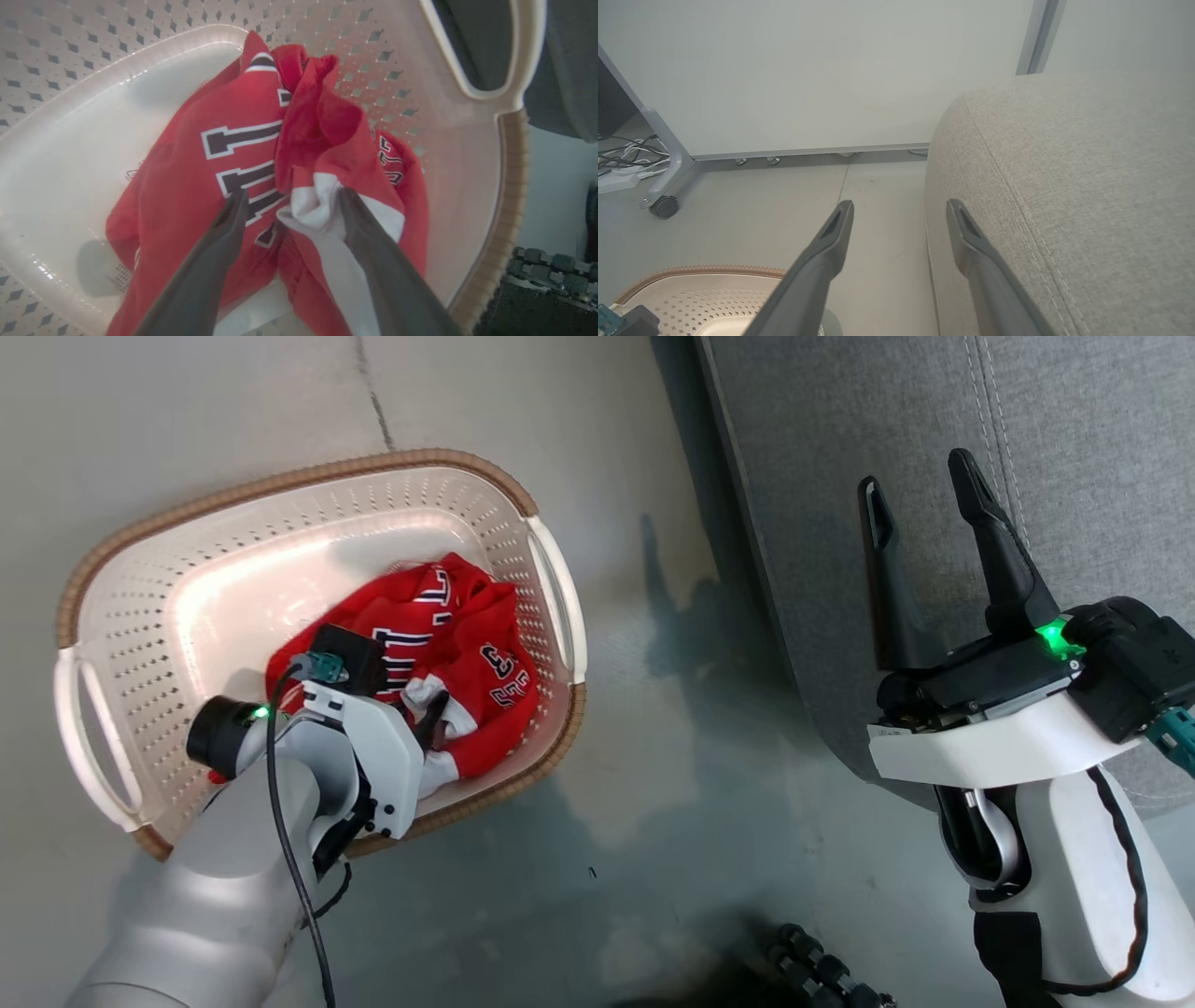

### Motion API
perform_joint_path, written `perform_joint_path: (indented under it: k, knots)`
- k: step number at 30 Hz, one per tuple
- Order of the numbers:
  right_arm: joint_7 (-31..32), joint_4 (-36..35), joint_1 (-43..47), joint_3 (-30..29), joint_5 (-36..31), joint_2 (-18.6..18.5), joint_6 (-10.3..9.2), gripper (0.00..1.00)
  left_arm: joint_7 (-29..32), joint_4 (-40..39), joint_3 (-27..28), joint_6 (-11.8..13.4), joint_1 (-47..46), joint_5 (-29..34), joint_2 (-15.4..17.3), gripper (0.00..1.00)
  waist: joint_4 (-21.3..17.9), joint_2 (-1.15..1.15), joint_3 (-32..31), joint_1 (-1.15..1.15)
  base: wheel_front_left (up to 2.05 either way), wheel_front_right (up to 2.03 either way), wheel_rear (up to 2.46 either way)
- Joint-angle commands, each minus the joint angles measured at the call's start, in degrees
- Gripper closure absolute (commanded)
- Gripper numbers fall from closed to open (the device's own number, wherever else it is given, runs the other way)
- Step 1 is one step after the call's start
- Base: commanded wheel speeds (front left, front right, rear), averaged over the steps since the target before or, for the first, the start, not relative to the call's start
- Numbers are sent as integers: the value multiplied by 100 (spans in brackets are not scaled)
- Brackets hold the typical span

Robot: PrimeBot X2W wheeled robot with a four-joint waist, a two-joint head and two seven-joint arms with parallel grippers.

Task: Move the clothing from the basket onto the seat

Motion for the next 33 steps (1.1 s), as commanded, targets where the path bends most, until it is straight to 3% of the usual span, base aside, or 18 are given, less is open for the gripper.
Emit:
perform_joint_path:
  k: [1,8,17,23,28,33]
  knots:
    - [-63,6,-74,4,35,-17,11,0,-43,43,-52,-7,-148,-82,76,100,-101,0,118,-1,0,0,0]
    - [-66,49,-135,-29,90,-18,11,0,-111,150,-398,-7,-348,-366,112,100,-119,0,123,-1,0,0,0]
    - [-57,179,-54,-193,-128,-21,11,0,-1025,301,-463,-5,-667,-359,49,100,161,0,-425,-1,0,0,0]
    - [-57,287,24,-301,-269,-20,11,0,-1508,163,-372,124,-826,-261,101,100,383,0,-849,-1,0,0,0]
    - [-51,412,150,-397,-395,-22,11,0,-1636,-423,-211,283,-779,-93,204,100,614,0,-1271,-1,0,0,0]
    - [45,477,292,-473,-532,-24,11,0,-1635,-1738,218,555,-348,233,438,100,854,0,-1683,-1,0,0,0]
